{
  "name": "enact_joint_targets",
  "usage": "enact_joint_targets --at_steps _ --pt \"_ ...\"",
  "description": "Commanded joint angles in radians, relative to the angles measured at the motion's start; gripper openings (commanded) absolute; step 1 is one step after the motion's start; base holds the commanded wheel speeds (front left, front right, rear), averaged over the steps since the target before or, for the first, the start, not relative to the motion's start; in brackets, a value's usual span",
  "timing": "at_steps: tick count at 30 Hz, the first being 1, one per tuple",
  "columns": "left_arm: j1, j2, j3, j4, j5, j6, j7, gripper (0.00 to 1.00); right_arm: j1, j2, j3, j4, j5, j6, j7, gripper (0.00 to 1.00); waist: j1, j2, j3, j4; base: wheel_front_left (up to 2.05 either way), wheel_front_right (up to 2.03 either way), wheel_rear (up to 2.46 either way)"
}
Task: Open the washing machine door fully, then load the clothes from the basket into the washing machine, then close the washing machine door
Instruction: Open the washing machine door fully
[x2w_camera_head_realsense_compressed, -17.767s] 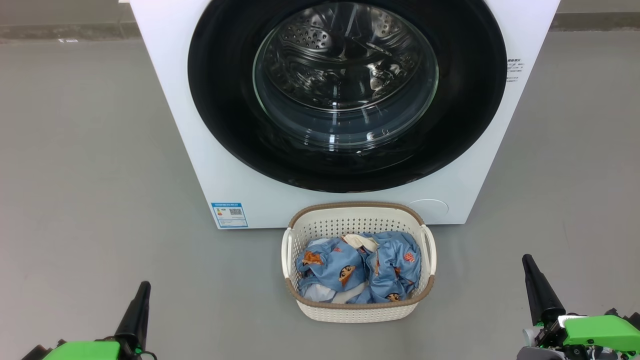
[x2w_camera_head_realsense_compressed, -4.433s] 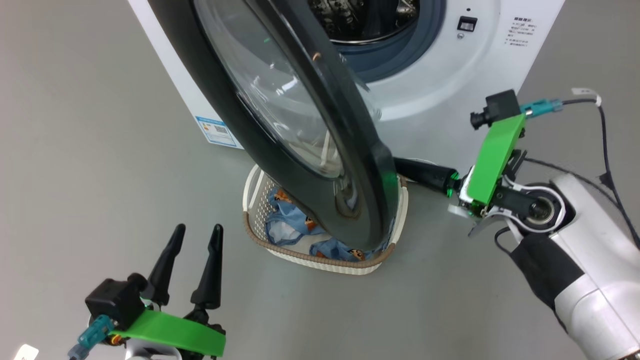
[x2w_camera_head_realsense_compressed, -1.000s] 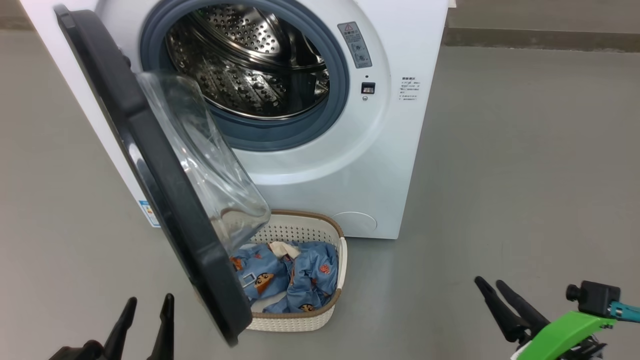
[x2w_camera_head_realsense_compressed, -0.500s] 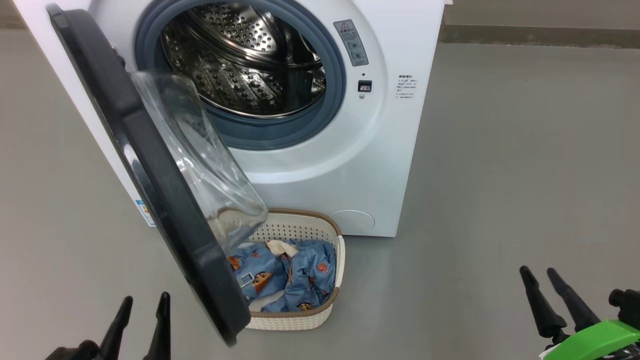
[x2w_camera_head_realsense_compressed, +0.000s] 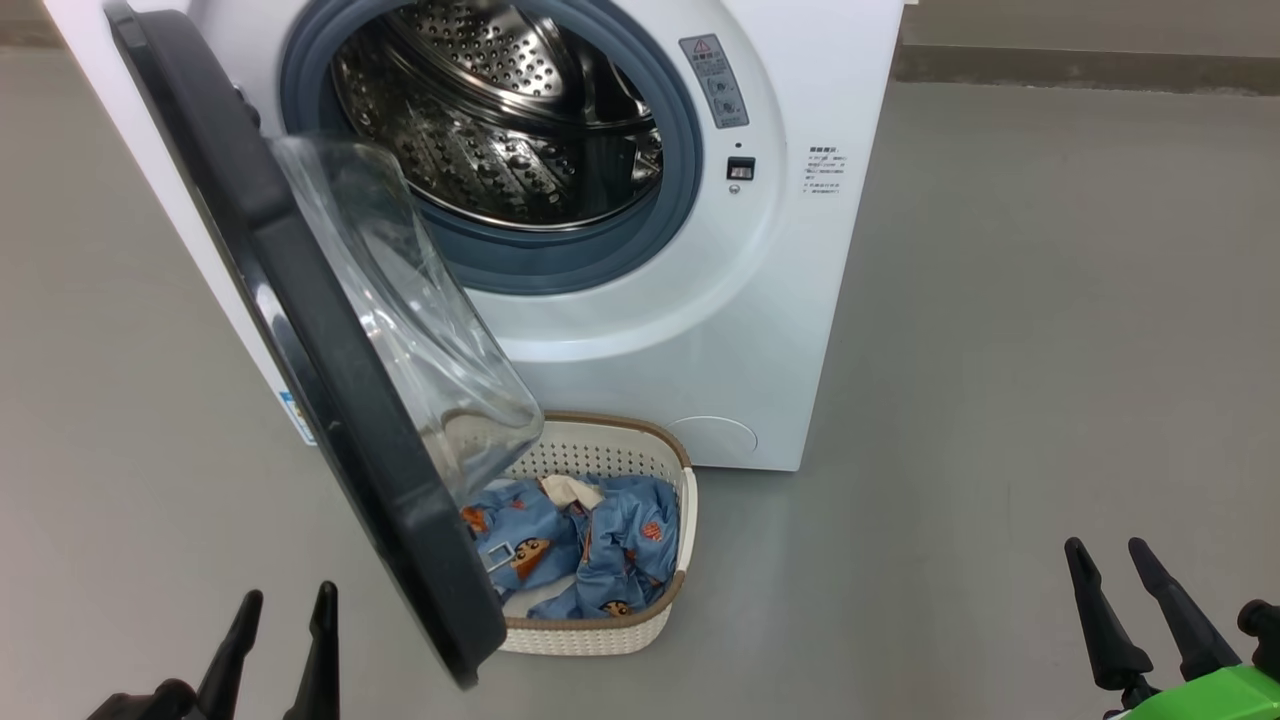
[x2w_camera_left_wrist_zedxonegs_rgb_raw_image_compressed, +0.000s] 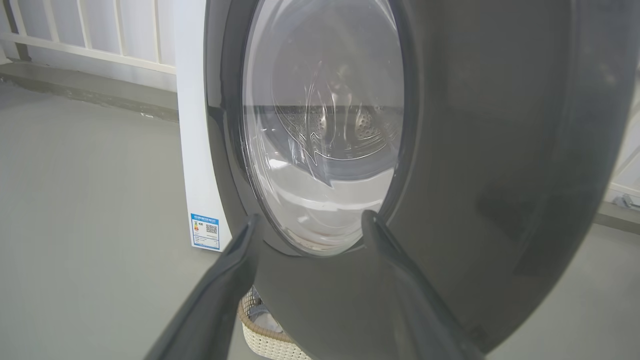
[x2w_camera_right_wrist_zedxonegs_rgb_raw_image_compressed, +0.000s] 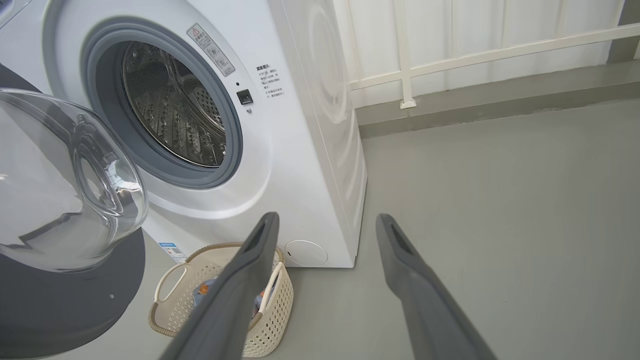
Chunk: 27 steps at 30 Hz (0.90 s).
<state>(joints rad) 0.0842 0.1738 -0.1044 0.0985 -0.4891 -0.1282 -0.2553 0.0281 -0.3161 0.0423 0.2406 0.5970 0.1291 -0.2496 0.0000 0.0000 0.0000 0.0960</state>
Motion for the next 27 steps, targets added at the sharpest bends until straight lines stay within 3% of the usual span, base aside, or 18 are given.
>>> enact_joint_targets --at_steps 1,15,16,17,18,27 --pt "-0.032 0.013 0.040 -0.027 0.010 -0.003 -0.006 1.00 0.004 -0.022 0.008 -0.027 -0.024 0.002 -0.012 1.00 0.0000 0.0000 0.002 0.001 0.00 0.00 0.00" --pt "-0.039 0.000 0.052 -0.012 0.007 -0.003 -0.006 1.00 0.030 0.012 0.005 0.000 -0.057 0.002 -0.012 1.00 0.0000 0.0000 0.003 0.002 0.00 0.00 0.00" --pt "-0.040 -0.001 0.054 -0.010 0.007 -0.003 -0.006 0.48 0.030 0.013 0.004 0.000 -0.058 0.002 -0.012 1.00 0.0000 0.0000 0.003 0.002 0.00 0.00 0.00" --pt "-0.041 -0.003 0.060 -0.008 0.006 -0.003 -0.006 0.10 0.031 0.014 0.004 0.000 -0.058 0.002 -0.012 1.00 0.0000 0.0000 0.003 0.003 0.00 0.00 0.00" --pt "-0.043 -0.007 0.070 -0.006 0.005 -0.003 -0.006 0.00 0.031 0.015 0.003 0.000 -0.059 0.002 -0.012 1.00 0.0000 0.0000 0.002 0.003 0.00 0.00 0.00" --pt "-0.075 -0.033 0.192 -0.128 0.012 -0.003 -0.006 0.00 0.036 0.024 -0.008 -0.011 -0.069 0.002 -0.012 1.00 0.0000 0.0000 -0.001 0.012 0.00 0.00 0.00"
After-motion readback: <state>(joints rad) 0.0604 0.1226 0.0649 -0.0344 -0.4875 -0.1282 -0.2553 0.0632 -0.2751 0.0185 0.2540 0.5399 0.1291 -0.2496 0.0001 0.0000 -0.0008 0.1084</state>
